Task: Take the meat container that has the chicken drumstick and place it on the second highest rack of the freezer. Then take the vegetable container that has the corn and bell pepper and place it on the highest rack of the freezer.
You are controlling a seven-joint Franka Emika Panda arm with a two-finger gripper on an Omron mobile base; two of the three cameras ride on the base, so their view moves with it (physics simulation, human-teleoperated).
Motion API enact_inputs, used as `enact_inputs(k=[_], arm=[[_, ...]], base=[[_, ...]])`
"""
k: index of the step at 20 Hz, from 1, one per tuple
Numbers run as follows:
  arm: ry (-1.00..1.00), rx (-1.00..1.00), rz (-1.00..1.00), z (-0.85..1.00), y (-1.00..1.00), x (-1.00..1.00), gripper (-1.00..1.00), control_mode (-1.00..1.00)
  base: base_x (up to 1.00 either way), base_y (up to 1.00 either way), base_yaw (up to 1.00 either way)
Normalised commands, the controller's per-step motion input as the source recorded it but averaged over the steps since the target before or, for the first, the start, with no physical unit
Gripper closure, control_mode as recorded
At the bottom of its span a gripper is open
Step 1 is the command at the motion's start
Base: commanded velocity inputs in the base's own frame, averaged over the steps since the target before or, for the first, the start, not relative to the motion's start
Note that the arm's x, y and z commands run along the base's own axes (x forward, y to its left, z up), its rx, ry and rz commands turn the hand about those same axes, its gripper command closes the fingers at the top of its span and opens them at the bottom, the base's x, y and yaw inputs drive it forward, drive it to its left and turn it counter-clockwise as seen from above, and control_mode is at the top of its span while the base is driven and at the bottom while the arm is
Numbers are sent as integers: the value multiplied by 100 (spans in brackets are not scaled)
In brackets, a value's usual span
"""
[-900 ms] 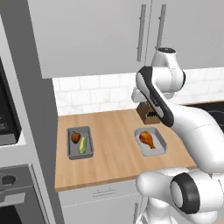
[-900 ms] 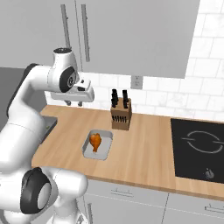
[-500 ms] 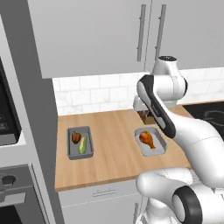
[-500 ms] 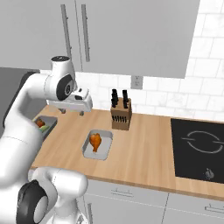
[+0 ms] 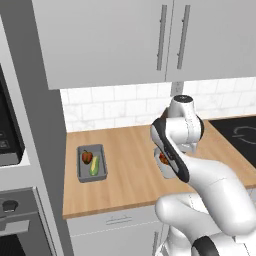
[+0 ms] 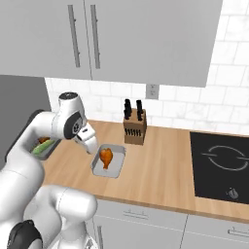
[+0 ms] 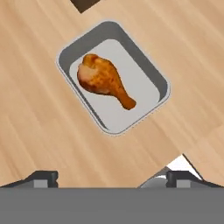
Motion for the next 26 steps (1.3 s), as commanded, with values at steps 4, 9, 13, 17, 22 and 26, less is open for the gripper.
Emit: enact_inputs(k=[4, 9, 13, 17, 22, 26], arm=[[0, 21, -63, -61, -46, -10, -100, -100], [0, 26, -44, -48, -55, 1, -100, -100], [4, 20, -11, -26, -80, 24, -100, -100], [4, 10, 0, -34, -64, 28, -100, -100], [-2, 4, 0, -32, -13, 10, -100, -100], [-4, 2, 0, 0, -15, -3, -100, -100]], base=[[0, 0, 0], [0, 0, 0], [0, 0, 0], [0, 0, 0], [0, 0, 0], [0, 0, 0]])
